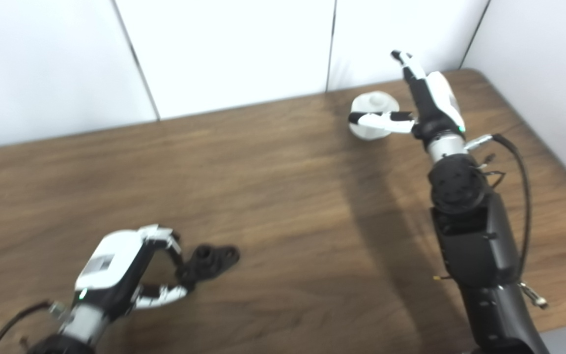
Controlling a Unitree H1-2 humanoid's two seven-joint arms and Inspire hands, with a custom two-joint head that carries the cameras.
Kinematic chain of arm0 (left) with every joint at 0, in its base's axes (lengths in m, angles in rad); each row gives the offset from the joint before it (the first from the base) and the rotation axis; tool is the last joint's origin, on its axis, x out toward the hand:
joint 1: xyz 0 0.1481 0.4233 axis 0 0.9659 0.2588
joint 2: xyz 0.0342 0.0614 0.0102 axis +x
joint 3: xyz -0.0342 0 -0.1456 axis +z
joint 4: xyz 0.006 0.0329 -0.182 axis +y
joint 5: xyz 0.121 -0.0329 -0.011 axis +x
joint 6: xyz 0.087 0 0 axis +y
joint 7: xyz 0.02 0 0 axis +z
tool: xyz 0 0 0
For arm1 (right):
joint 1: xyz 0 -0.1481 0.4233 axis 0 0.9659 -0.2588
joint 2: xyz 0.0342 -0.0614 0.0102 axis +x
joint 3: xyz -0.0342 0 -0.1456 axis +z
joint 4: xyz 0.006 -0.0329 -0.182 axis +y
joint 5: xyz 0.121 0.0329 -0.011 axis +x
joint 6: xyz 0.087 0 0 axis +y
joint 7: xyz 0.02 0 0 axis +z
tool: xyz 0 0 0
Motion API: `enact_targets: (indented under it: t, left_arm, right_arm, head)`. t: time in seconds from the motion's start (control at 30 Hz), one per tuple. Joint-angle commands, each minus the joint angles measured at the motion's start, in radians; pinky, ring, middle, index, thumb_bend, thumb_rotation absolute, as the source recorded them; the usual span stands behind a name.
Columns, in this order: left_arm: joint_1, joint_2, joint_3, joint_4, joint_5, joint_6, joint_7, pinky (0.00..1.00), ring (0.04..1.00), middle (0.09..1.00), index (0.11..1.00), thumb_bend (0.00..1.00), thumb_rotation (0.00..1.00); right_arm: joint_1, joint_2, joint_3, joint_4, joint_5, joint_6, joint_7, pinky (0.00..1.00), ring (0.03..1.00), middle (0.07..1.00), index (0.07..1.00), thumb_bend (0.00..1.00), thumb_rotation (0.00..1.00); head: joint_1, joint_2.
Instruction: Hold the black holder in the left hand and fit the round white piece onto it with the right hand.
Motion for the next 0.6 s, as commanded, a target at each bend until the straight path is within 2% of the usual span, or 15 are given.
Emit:
enact_targets:
  t: [0.0, 0.23, 0.4, 0.57]
  left_arm:
    - [0.042, 0.033, -0.005, 0.063, -0.003, 0.022, -0.045, 0.84, 0.870, 0.783, 0.486, 0.52, 0.05]
    - [0.043, 0.043, -0.011, 0.083, -0.006, 0.023, -0.036, 0.85, 0.880, 0.791, 0.486, 0.52, 0.05]
    - [0.045, 0.048, -0.012, 0.085, -0.012, 0.020, -0.029, 0.85, 0.879, 0.792, 0.486, 0.52, 0.05]
    - [0.048, 0.047, -0.012, 0.087, -0.016, 0.018, -0.019, 0.85, 0.879, 0.791, 0.486, 0.52, 0.05]
  right_arm:
    - [-0.060, -0.033, -0.020, 0.001, -0.049, -0.008, 0.040, 0.90, 0.992, 1.000, 0.950, 0.81, 0.36]
    - [-0.108, -0.061, -0.022, 0.047, -0.161, -0.008, 0.146, 0.90, 1.000, 1.000, 0.946, 0.85, 0.31]
    - [-0.141, -0.092, -0.019, 0.087, -0.214, -0.008, 0.224, 0.89, 1.000, 1.000, 0.945, 0.87, 0.28]
    - [-0.186, -0.134, -0.003, 0.132, -0.302, -0.008, 0.343, 0.91, 1.000, 1.000, 0.946, 0.89, 0.26]
  head:
    - [-0.004, -0.005]
    - [-0.007, -0.028]
    - [-0.005, -0.025]
    - [-0.001, -0.024]
